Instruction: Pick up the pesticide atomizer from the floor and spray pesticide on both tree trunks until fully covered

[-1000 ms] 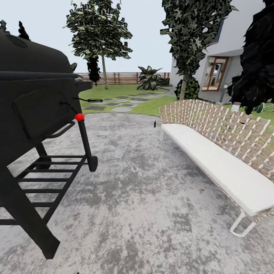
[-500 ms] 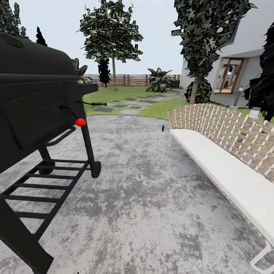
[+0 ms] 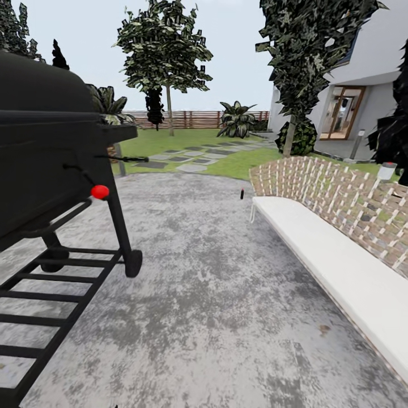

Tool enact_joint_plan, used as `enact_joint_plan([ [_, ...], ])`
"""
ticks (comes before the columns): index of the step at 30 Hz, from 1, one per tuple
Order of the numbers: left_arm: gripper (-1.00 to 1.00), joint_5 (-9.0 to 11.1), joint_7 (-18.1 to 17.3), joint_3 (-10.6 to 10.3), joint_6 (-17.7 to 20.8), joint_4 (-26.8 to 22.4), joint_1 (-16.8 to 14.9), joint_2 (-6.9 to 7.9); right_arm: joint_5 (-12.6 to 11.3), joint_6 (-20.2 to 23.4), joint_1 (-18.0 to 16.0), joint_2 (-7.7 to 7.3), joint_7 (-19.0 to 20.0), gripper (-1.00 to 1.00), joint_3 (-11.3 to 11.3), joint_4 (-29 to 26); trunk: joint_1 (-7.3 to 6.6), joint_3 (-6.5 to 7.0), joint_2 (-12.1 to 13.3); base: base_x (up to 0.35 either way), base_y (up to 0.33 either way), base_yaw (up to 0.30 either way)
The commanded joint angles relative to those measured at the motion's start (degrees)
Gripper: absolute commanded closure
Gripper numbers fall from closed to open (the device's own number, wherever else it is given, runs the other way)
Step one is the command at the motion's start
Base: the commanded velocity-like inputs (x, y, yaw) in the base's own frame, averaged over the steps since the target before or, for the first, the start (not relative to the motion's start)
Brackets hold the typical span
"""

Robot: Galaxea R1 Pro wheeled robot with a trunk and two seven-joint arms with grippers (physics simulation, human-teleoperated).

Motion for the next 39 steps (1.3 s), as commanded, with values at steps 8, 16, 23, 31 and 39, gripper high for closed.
enact_joint_plan([
  [8,-1.0,0.4,0.0,0.0,-0.2,0.0,0.0,0.0,0.1,-0.2,0.0,-0.01,0.0,-1.0,0.0,0.0,0.02,-0.05,0.0,0.338,-0.009,0.0],
  [16,-1.0,0.4,0.0,0.0,-0.2,0.0,0.0,0.0,0.1,-0.3,0.0,-0.01,0.0,-1.0,0.0,0.0,0.02,-0.05,0.0,0.339,0.0,0.086],
  [23,-1.0,0.4,0.0,0.0,-0.2,0.0,0.0,0.0,0.1,-0.3,0.0,-0.01,-0.1,-1.0,0.0,0.0,0.02,-0.05,0.0,0.339,-0.029,0.095],
  [31,-1.0,0.4,0.0,0.0,-0.2,0.0,0.0,0.0,0.0,-0.3,0.0,-0.01,-0.2,-1.0,0.0,0.0,0.02,-0.05,0.0,0.339,-0.09,0.008],
  [39,-1.0,0.4,0.0,0.0,-0.2,0.0,0.0,0.0,0.0,-0.3,0.0,-0.01,-0.2,-1.0,0.0,0.0,0.02,-0.05,0.0,0.339,-0.099,0.0],
])
